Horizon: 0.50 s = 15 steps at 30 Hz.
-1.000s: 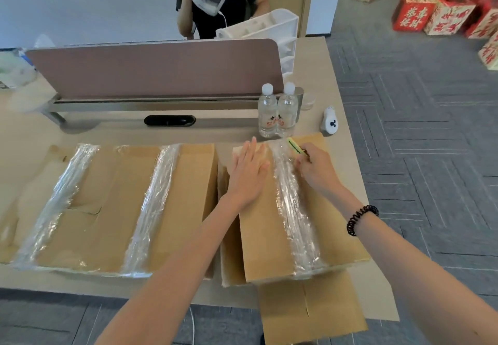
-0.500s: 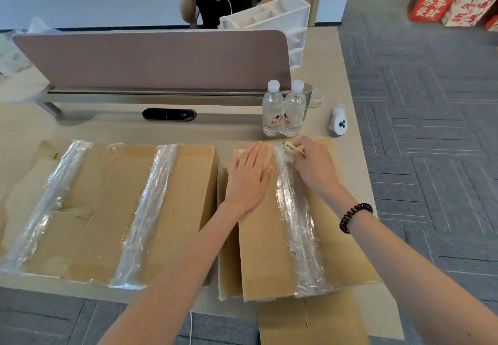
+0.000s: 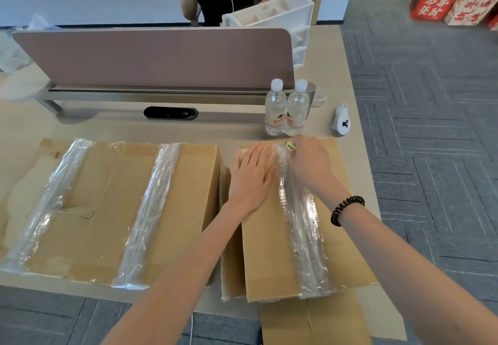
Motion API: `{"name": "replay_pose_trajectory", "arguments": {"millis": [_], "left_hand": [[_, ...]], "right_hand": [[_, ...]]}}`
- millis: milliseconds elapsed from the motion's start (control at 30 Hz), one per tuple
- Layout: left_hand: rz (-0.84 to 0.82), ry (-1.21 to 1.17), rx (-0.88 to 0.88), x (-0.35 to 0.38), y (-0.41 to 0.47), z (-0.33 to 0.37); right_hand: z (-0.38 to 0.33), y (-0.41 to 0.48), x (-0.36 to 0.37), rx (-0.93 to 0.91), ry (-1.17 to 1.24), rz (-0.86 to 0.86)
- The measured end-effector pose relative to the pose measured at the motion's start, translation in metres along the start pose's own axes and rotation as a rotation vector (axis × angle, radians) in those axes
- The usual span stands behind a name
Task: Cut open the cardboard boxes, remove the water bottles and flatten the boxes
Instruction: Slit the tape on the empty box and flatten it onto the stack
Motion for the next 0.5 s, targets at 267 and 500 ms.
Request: {"name": "replay_pose_trajectory", "arguments": {"millis": [267, 500], "left_hand": [[0.01, -0.002, -0.003, -0.003, -0.001, 0.003], [0.019, 0.016, 0.004, -0.002, -0.001, 0.003]], "right_hand": [[-0.009, -0.005, -0.009, -0.006, -0.053, -0.031], [-0.006, -0.019, -0.009, 0.028, -0.029, -0.061]]}}
Point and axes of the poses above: each hand's wrist, its own y-axis towards the middle knuckle, its own x-axis out of the palm, z = x × y, the point moved 4 cm from there along y, towards the middle knuckle, and after that the axes turned 15 degrees about z, right-handed, at the moved point
